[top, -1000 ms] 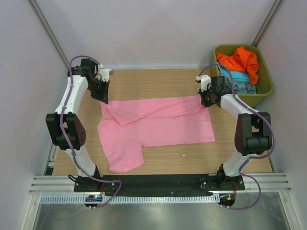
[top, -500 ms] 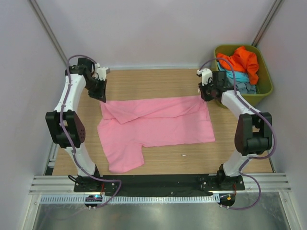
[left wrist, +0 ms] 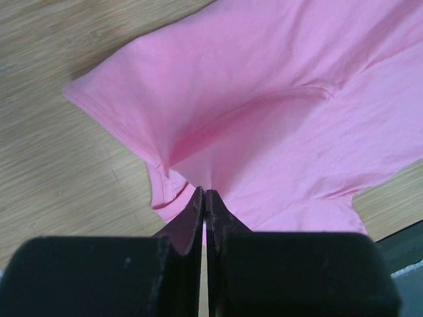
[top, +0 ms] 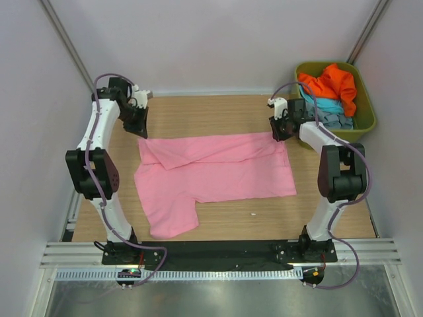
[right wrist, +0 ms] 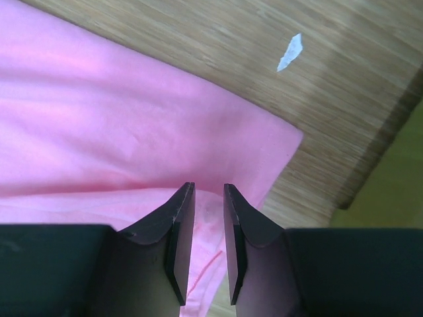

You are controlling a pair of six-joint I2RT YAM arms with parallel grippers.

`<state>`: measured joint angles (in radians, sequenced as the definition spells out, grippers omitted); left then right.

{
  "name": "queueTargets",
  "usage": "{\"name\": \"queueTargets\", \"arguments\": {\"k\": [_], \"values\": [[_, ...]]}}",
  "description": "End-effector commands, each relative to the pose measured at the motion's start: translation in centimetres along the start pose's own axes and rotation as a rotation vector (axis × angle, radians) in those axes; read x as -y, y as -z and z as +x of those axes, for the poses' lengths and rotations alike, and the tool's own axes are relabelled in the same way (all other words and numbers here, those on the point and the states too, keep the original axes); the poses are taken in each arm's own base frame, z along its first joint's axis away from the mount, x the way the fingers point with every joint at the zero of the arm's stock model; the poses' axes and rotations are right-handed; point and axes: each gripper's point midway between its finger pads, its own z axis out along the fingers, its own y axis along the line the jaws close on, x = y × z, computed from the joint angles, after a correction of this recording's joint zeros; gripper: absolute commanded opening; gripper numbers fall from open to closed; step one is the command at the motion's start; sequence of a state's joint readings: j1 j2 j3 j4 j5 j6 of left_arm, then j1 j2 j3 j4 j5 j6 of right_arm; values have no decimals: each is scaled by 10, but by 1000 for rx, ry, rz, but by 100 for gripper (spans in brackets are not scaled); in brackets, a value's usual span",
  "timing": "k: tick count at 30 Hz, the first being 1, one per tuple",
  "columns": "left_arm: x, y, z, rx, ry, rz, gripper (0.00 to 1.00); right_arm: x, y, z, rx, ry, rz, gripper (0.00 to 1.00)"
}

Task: Fold and stack the t-shirts
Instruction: Fold the tshirt

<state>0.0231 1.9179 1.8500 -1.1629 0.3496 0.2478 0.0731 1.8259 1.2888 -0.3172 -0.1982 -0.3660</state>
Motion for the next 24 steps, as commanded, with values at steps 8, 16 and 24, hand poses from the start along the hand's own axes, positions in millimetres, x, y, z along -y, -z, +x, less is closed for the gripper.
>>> {"name": "queueTargets", "arguments": {"k": [8,16,24], "values": [[-6,-18,-26,18,26,53,0,-7,-24,-13,9,4,-29,30],[-22,-44,-51,33,38,51,0,-6,-29,-3,-17,3,-15,30],[-48,-80,-76,66,57,11,0,-6,-28,-3,-19,11,-9,30]]}}
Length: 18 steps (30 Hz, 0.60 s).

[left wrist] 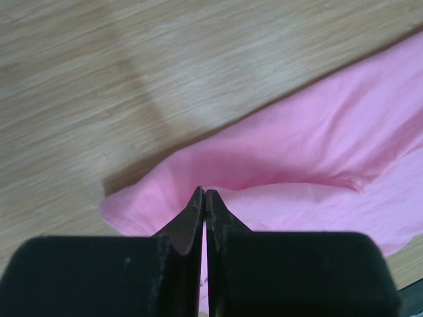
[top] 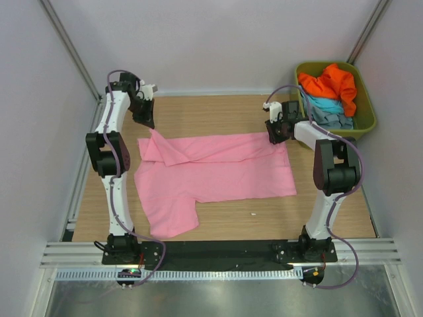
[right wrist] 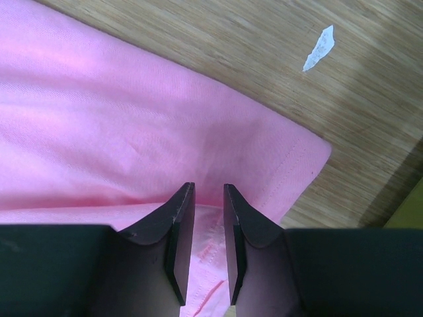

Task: Fold and stack the t-shirts
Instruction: Fold the tshirt

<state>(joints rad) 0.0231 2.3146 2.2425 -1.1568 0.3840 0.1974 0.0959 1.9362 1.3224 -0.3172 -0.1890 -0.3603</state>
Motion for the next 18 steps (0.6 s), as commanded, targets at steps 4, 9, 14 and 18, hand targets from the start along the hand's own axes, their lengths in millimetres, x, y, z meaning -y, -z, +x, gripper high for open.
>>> {"name": "queueTargets", "arguments": {"k": [4,9,14,18], "values": [[-17,-2,-33,94,-3,-73,11,-5,20,-45,104,88,29,30],[-17,33,-44,162,1,-141,49,-37,57,-93,240,206,-4,32],[-7,75,-22,178,69,-140,55,-102,76,-126,356,341,-130,32],[3,89,23,132,166,-98,55,-155,74,-142,391,466,-218,32]]}}
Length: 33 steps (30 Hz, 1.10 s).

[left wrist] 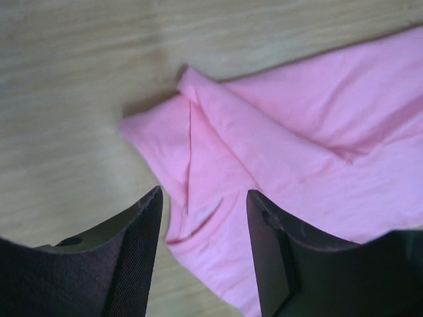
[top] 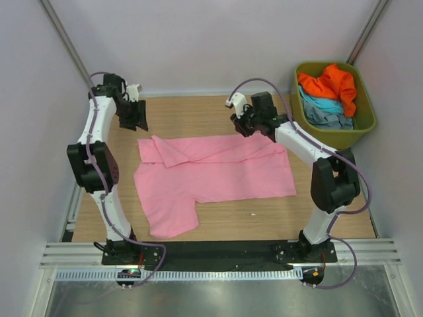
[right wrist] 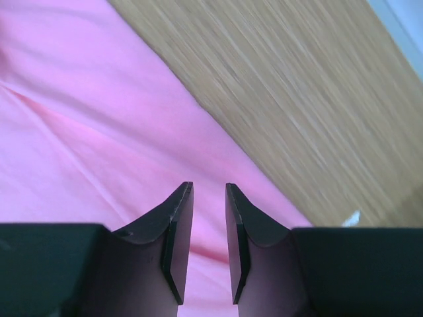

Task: Fold and stack the t-shirts
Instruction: Fold the tshirt

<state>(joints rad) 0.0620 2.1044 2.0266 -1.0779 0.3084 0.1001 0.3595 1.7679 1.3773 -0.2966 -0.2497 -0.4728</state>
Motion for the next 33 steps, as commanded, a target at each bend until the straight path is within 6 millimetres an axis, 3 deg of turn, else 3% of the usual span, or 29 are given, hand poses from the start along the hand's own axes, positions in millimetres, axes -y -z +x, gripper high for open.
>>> {"name": "queueTargets", "arguments": {"k": [1,3,4,5,7,8,9,12,18,21,27,33], "values": [[1,41,26,26,97,7,55,-33,-9,-51,118,117,-91,32],[4,54,41,29,125,18,55,-53,-18,-68,140,117,-138,32],[-2,50,61,-10,166,21,55,-60,-23,-69,135,115,-157,31],[-5,52,69,-20,190,21,55,-68,-36,-63,113,111,-180,30],[-12,58,81,-12,264,42,55,-87,-46,-77,131,140,-215,29],[-11,53,93,-39,323,64,54,-97,-60,-71,110,143,-239,28],[-6,53,96,-42,356,107,54,-107,-63,-81,125,158,-255,28],[3,48,115,-92,404,169,52,-138,-82,-82,109,188,-321,28],[19,36,161,-223,485,222,51,-182,-97,-89,143,227,-404,28],[20,22,171,-267,529,245,49,-204,-97,-100,182,224,-456,27],[2,6,173,-339,571,240,46,-247,-92,-122,240,218,-533,27],[-15,-4,173,-326,602,184,44,-277,-100,-124,255,229,-566,26]]}}
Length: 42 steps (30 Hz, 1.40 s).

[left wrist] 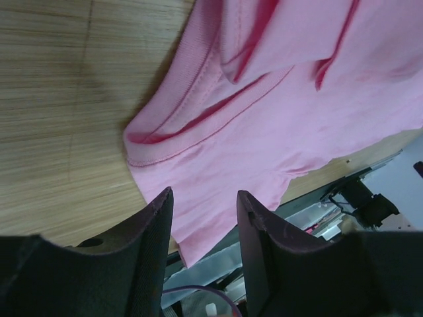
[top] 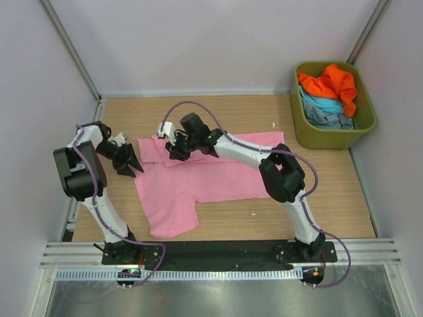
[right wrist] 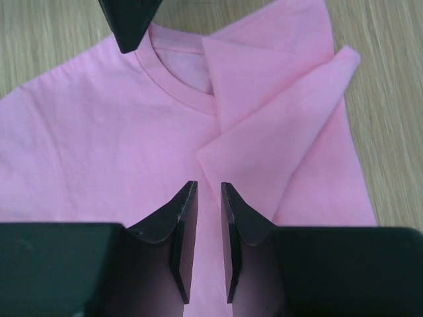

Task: Fold and stack the t-shirts
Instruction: Fold the tshirt

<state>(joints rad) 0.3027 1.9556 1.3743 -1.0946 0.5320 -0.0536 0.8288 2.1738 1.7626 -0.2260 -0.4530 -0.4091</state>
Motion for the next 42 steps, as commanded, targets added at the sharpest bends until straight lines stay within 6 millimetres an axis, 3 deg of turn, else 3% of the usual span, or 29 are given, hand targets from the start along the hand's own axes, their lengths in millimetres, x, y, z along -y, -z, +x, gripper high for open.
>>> {"name": "queueTargets", "arguments": {"k": [1,10,20,26,33,35,39,42], "values": [[-1,8,-11,53,16,-20,44,-7,-16,-23,70,23,-14,26],[-18,2,-11,95,11,-80,45,-25,-45,-2,12,71,-45,25],[-19,1,-8,102,15,-74,45,-6,-59,8,1,109,34,25],[-20,0,-8,99,14,-75,45,-2,-72,20,-26,101,43,22],[-20,-1,-10,98,15,-69,45,-1,-73,30,-63,120,36,21],[-19,-1,-10,97,15,-66,45,0,-73,31,-70,122,44,18],[-18,-1,-11,101,15,-61,45,4,-68,24,-62,128,66,3],[-19,-2,-12,102,14,-60,45,6,-63,19,-56,134,82,1]]}}
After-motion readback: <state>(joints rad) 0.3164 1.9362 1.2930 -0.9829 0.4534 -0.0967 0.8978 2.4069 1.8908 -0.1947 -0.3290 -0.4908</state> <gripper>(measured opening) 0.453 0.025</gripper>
